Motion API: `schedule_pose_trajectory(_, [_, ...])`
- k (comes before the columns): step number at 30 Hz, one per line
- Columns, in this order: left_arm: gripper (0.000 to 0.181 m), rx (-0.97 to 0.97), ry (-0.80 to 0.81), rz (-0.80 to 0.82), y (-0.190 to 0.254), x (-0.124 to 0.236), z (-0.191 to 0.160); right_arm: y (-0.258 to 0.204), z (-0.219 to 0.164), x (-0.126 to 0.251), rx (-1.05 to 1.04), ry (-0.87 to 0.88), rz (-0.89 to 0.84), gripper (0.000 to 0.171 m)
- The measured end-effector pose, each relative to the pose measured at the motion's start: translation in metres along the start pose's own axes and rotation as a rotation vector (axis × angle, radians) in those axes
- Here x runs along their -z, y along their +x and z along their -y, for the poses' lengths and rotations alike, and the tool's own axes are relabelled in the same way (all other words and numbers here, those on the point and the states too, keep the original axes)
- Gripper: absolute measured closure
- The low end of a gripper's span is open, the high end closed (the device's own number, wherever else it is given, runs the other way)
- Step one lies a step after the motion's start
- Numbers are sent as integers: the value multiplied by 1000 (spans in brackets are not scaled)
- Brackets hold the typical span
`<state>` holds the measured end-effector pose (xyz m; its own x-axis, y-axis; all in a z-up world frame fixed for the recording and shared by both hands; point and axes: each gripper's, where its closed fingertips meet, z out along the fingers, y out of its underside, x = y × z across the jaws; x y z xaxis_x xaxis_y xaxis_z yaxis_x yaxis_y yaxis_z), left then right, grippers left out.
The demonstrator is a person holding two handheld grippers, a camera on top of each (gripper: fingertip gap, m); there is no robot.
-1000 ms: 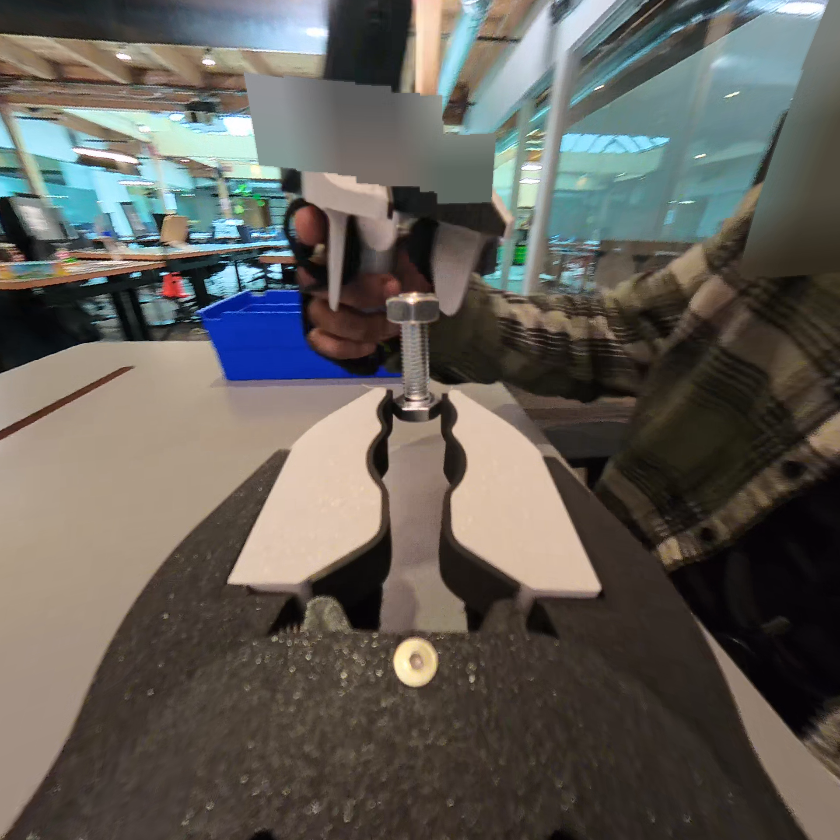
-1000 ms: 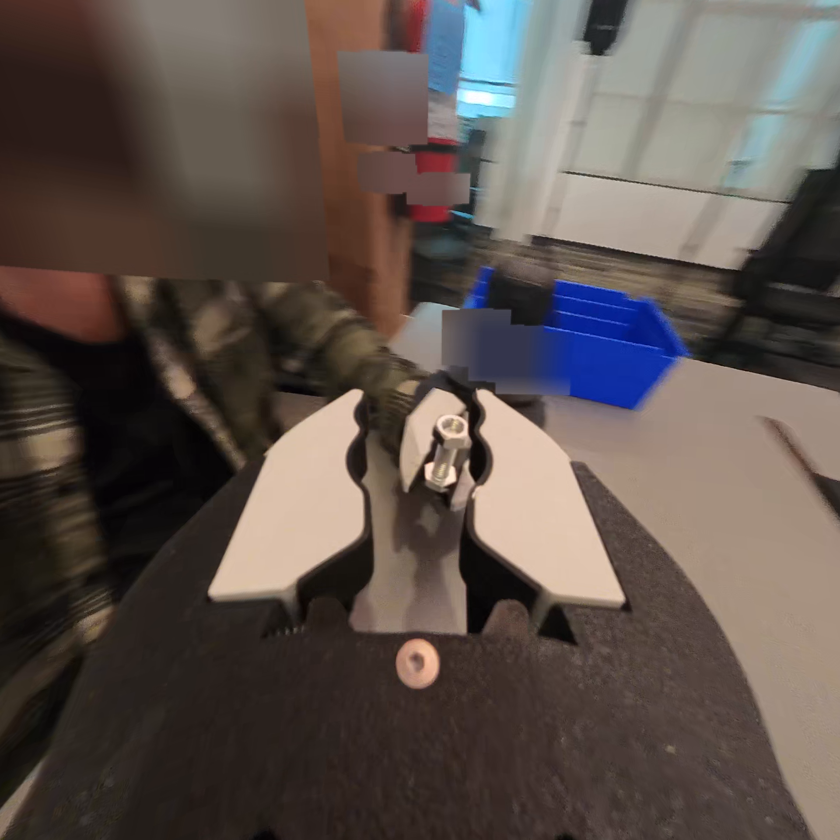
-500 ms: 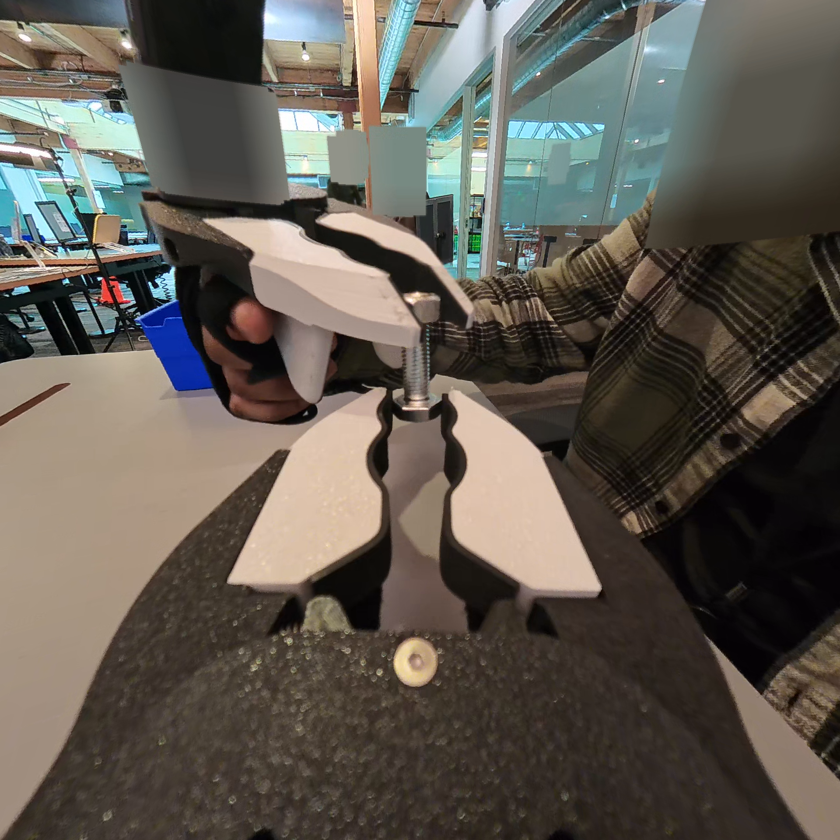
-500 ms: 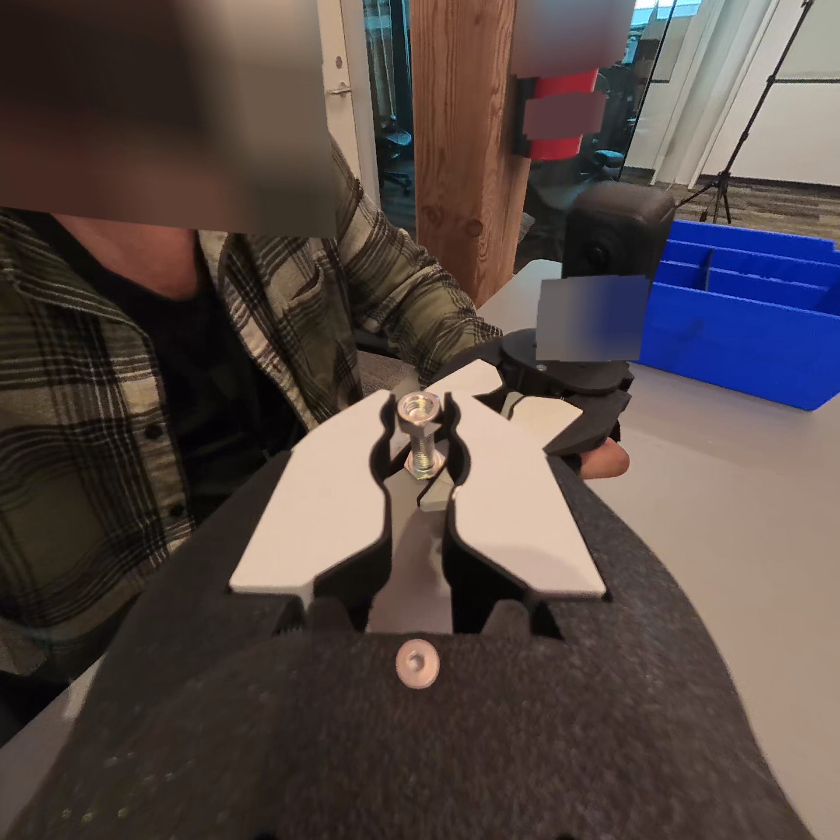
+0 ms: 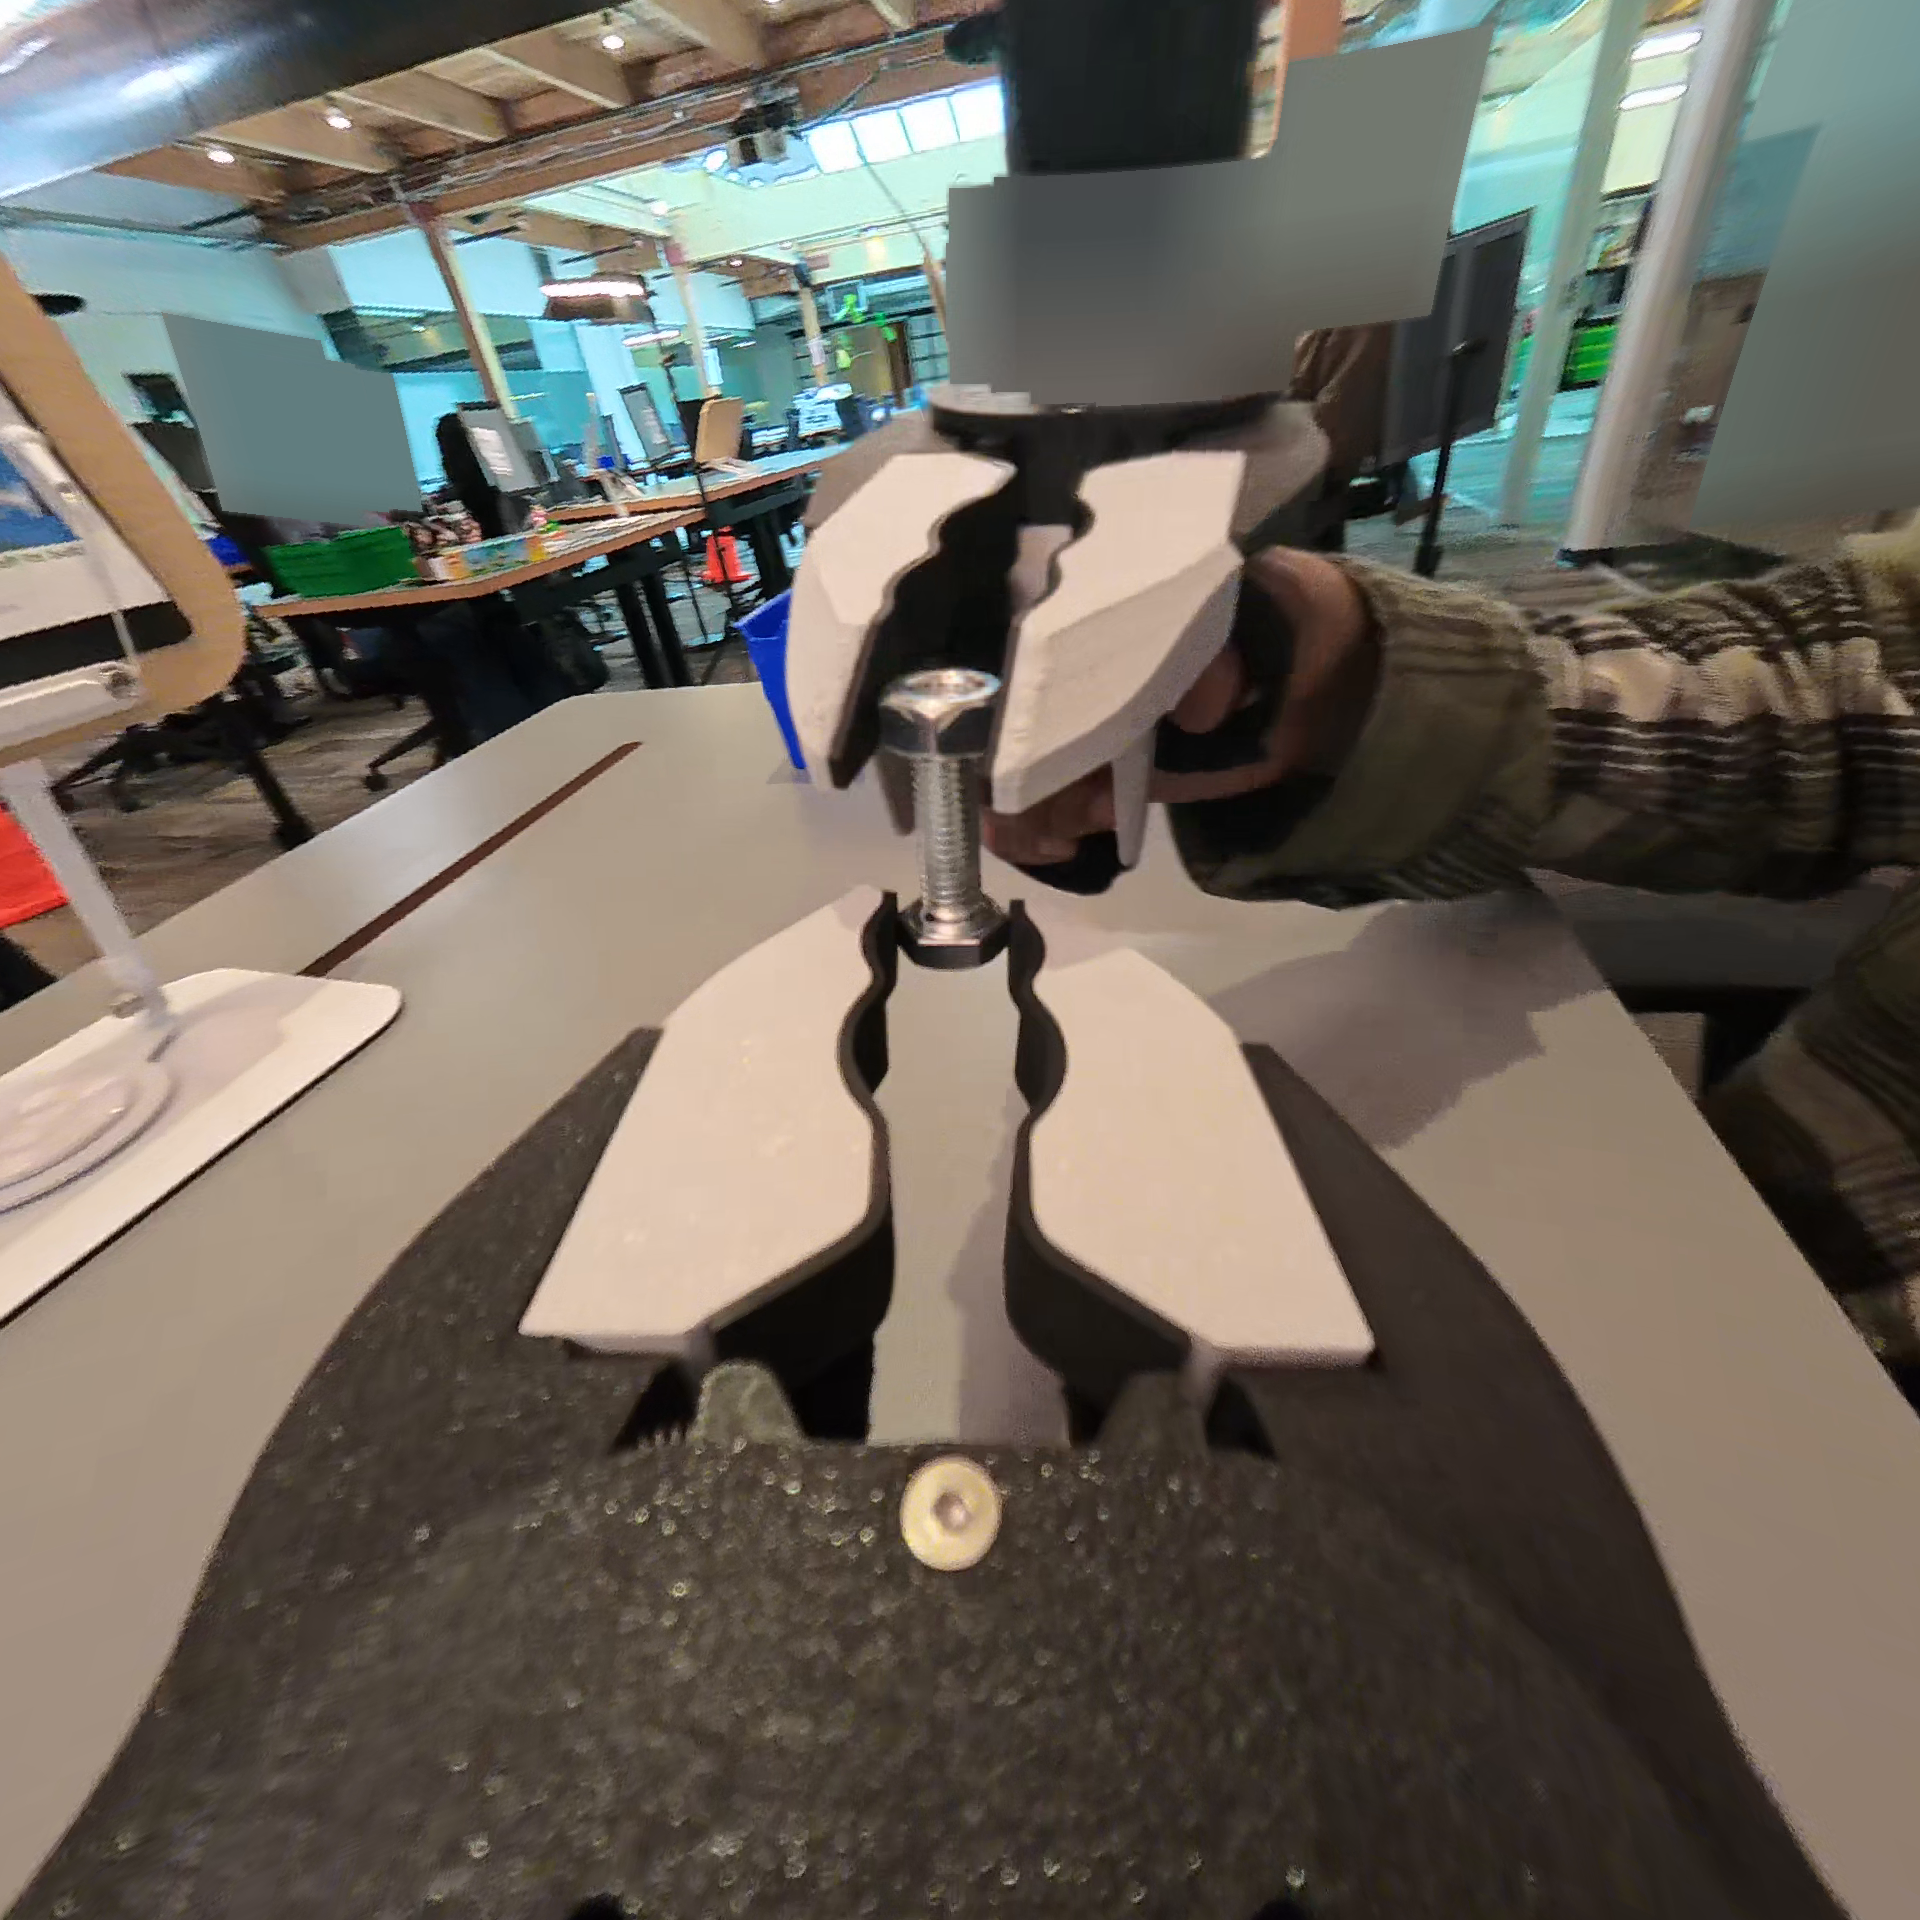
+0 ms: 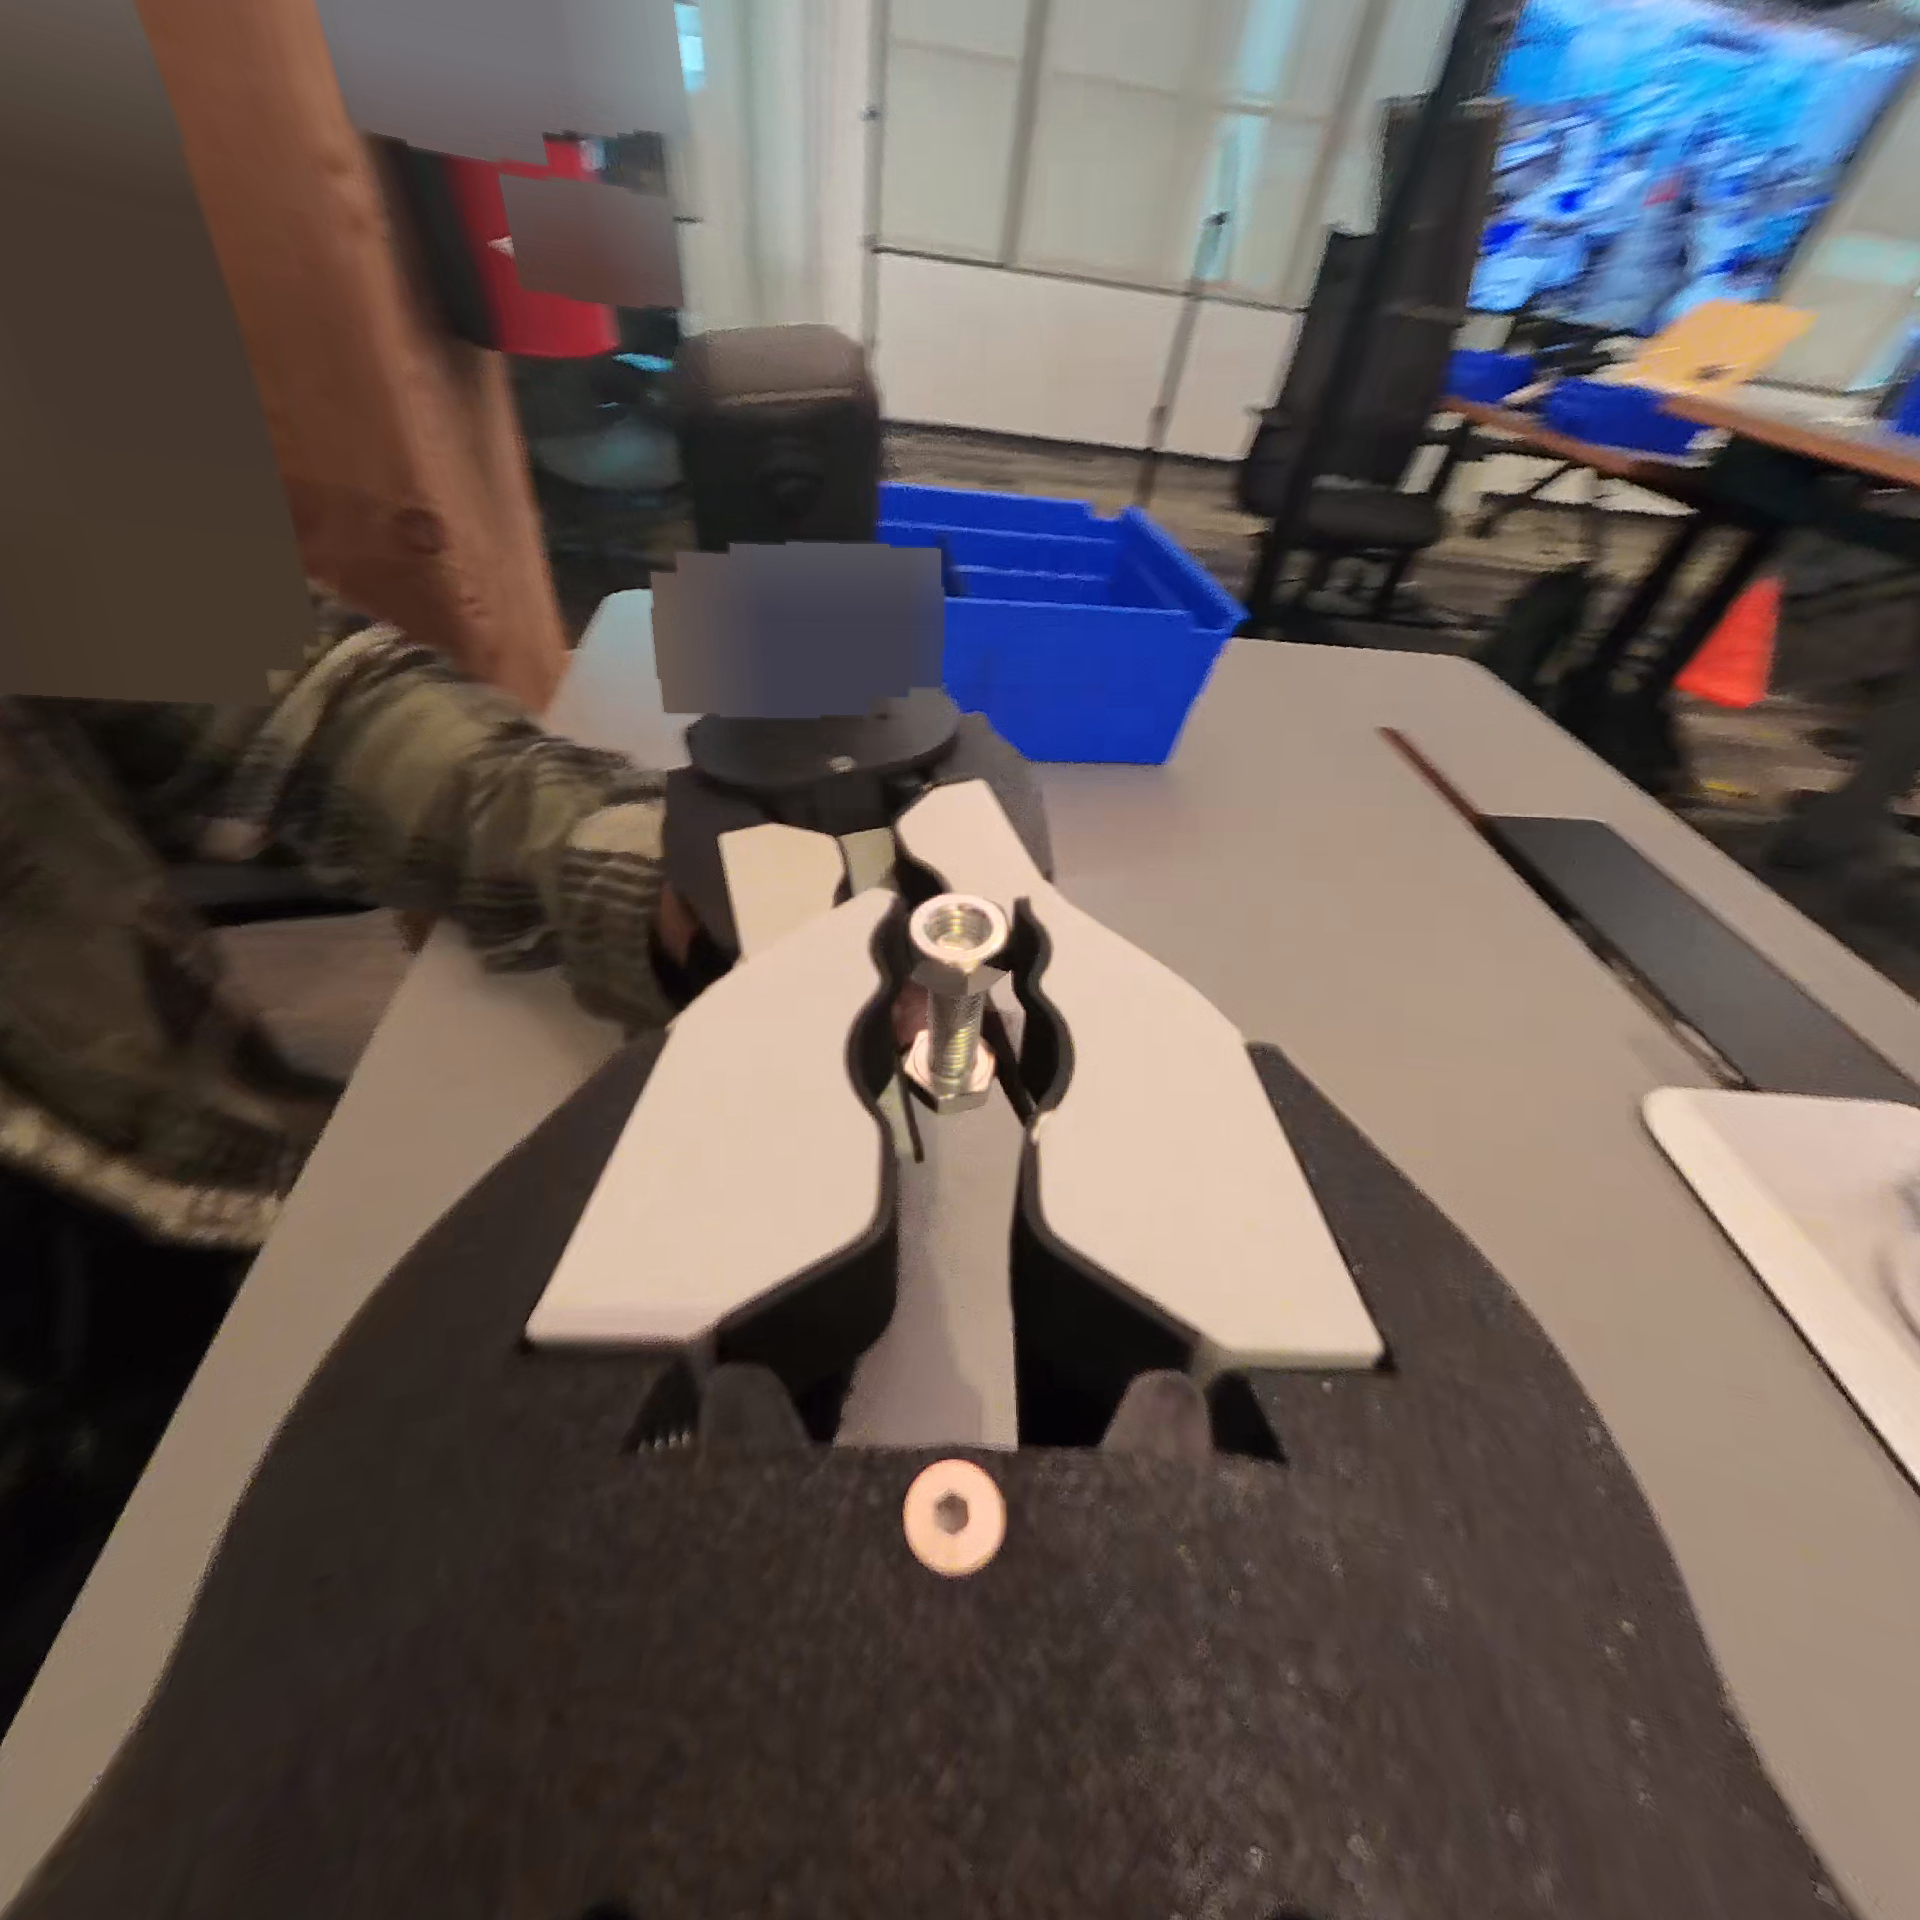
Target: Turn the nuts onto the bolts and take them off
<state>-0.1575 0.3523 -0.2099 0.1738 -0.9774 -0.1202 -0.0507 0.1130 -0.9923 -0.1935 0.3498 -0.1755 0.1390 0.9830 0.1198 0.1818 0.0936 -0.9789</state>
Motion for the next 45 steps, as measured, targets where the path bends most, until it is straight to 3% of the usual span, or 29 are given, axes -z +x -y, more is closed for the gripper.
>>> schedule_pose_trajectory(8, [162,15,-46,39,-6,-1,-7,13,-7,1,-98,83,-319,151])
schedule_pose_trajectory(12, [162,45,-27,-14,-1,-1,-5,13,0,9,-43,78,-304,128])
schedule_pose_trajectory(15, [162,73,0,-70,4,-1,-2,9,11,16,43,33,-143,115])
schedule_pose_trajectory(17, [162,88,30,-142,14,-1,2,-8,19,23,114,33,114,117])
schedule_pose_trajectory(20, [162,98,59,-261,30,0,6,-38,32,42,50,79,553,123])
schedule_pose_trajectory(25, [162,69,53,-344,46,-1,6,-42,16,33,43,-11,724,124])
schedule_pose_trajectory(28, [161,72,59,-357,47,0,6,-49,4,28,47,-39,784,133])
schedule_pose_trajectory(30, [162,75,60,-359,47,0,6,-50,1,25,49,-31,793,149])
schedule_pose_trajectory(35, [162,67,44,-277,35,-1,3,-36,0,17,2,0,652,152])
schedule_pose_trajectory(45, [162,-24,-80,62,-7,-2,-12,8,-11,2,-3,12,-85,152])
